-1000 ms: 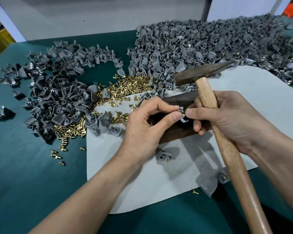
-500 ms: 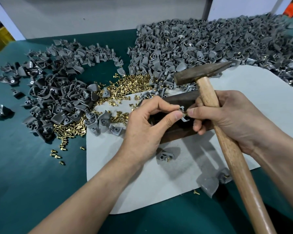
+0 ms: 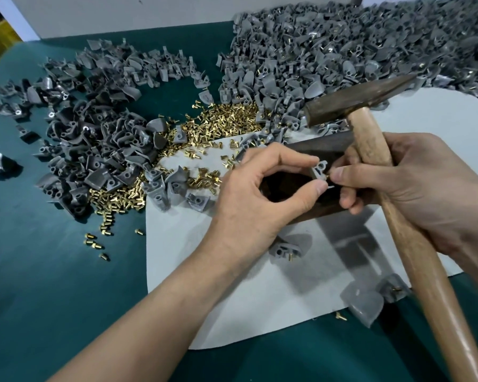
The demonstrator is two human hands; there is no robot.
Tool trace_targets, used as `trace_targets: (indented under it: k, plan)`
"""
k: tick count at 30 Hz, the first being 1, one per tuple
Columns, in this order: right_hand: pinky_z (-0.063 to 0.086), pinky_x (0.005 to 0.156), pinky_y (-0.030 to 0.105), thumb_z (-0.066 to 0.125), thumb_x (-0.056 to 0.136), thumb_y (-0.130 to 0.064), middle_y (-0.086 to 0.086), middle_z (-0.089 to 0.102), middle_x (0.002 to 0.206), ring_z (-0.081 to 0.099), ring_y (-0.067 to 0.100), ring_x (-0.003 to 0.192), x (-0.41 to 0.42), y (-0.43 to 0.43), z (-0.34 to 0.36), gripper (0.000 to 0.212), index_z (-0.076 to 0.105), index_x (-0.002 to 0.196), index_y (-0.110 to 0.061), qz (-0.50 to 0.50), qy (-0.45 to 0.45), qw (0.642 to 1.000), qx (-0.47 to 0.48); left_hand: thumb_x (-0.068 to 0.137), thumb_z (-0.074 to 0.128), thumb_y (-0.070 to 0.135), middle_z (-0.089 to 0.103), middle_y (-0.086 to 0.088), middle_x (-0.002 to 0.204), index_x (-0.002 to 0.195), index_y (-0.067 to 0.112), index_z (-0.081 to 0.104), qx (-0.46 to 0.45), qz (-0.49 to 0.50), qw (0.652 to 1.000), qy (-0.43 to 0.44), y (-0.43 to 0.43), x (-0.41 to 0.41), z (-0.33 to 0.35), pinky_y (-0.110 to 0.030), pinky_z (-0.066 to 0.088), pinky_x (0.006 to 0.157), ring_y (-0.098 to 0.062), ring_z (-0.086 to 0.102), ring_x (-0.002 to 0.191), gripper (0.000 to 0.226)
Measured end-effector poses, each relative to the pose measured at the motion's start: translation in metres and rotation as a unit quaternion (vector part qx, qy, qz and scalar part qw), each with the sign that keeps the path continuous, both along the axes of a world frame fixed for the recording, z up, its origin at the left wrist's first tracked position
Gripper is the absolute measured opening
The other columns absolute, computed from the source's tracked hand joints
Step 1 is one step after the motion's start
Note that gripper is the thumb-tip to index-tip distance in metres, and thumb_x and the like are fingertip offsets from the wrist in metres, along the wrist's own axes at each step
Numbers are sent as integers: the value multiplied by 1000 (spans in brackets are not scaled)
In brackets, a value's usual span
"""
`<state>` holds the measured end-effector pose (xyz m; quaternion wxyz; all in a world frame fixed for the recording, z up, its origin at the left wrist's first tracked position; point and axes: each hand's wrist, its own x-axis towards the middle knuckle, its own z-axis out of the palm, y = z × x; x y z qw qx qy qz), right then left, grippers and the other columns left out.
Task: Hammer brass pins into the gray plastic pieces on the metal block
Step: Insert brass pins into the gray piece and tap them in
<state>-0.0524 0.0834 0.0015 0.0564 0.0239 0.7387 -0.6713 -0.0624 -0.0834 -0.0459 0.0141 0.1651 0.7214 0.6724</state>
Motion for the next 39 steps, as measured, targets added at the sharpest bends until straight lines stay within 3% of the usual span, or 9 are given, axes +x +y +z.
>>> trace_targets:
  k: [7, 12, 17, 23, 39]
  plan:
    - [45, 40, 17, 69, 57, -11, 3, 59, 47, 58, 12, 40, -2, -1, -2, 21, 58, 71, 0, -4, 7, 1000, 1, 76, 74, 26, 66, -7, 103, 91, 37, 65, -15, -9, 1000, 11, 0, -1, 0, -15, 46, 81, -14, 61, 100, 21]
    - [44, 39, 17, 70, 57, -9, 3, 60, 48, 57, 14, 39, -1, -1, -2, 18, 54, 65, -7, -8, 6, 1000, -11, 76, 71, 30, 68, 1, 97, 94, 37, 66, -13, -22, 999, 32, 0, -2, -3, -33, 50, 88, -24, 59, 105, 19]
    - [45, 40, 18, 71, 55, -10, 7, 60, 49, 57, 16, 40, -2, 0, -1, 13, 60, 51, -16, 3, 0, 1000, -22, 75, 72, 31, 66, -6, 102, 94, 38, 67, -6, -26, 999, 19, 0, -2, -4, -28, 49, 86, -22, 61, 104, 20]
    - [46, 41, 18, 69, 69, 5, 3, 61, 52, 58, 14, 42, -1, 0, 0, 21, 53, 66, -7, 2, -4, 1000, -20, 75, 72, 32, 65, -11, 104, 94, 37, 67, -4, -27, 1000, 15, -1, -2, -3, -20, 47, 83, -20, 62, 102, 20]
    - [45, 41, 18, 68, 72, 7, 3, 61, 51, 58, 13, 41, 0, -1, 3, 21, 53, 67, -7, -5, -16, 1000, -17, 75, 73, 32, 66, -12, 104, 92, 37, 68, -9, -26, 999, 17, -1, -3, -3, -29, 50, 87, -24, 61, 103, 19]
